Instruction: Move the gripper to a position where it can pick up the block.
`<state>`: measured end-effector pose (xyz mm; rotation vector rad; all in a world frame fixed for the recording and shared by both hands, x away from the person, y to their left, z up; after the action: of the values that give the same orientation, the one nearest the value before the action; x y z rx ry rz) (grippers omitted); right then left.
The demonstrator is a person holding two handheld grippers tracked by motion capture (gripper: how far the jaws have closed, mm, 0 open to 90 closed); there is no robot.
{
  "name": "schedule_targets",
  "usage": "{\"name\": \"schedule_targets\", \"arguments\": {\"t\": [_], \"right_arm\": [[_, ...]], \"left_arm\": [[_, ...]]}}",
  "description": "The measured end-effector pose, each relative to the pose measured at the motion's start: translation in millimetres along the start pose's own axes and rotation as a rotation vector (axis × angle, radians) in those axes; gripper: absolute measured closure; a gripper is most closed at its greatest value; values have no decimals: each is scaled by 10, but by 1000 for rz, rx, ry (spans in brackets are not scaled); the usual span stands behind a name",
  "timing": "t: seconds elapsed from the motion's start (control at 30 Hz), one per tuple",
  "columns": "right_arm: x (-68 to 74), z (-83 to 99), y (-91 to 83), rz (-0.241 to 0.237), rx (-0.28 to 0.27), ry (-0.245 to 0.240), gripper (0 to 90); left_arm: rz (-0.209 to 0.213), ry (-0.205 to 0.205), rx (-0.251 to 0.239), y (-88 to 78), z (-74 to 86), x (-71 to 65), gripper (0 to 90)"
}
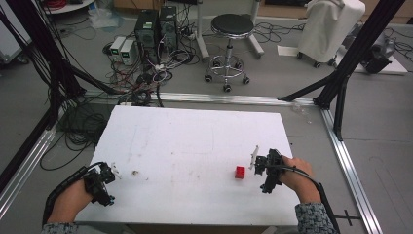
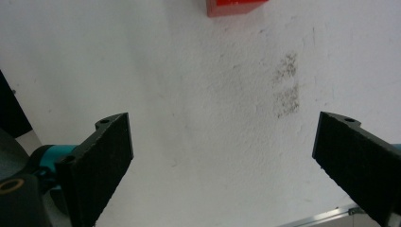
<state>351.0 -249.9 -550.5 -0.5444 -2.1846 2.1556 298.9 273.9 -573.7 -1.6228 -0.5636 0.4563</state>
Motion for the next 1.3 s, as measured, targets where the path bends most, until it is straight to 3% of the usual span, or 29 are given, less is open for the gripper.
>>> {"name": "schedule_targets", "arguments": {"t": [0.17,0.37,0.5,0.57,0.67,0.9,1.3], "right_arm": [[-25,-103,43,-17,15,-48,51],[-57,-224,70,-16,31,-64,51],[-87,-329,97,-22,25,-83,51],[-114,-387,115,-26,-5,-101,51],[-115,-434,143,-24,-3,-90,51],[-75,-538,321,-57,38,-151,50],[-79,-646,465,-99,39,-141,51]], "left_arm": [[4,-6,-6,11,7,-8,225],[2,-8,-5,7,31,-3,225],[5,-18,-12,10,36,-5,225],[4,-11,-10,4,38,2,225],[4,-14,-10,-1,41,-1,225],[7,-16,-9,11,45,2,225],[6,-11,-6,10,40,-2,225]]}}
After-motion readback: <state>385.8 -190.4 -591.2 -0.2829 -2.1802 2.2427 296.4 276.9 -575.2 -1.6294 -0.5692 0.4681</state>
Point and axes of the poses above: each handheld gripper's, and its own axes: y roughly forward along the jaws, z roughly out of its underside, x roughly to its left, the point moved 9 cm from there along y, roughly forward along the jaws, and after that the axes turned 5 degrees about z, right-handed, at the moved point
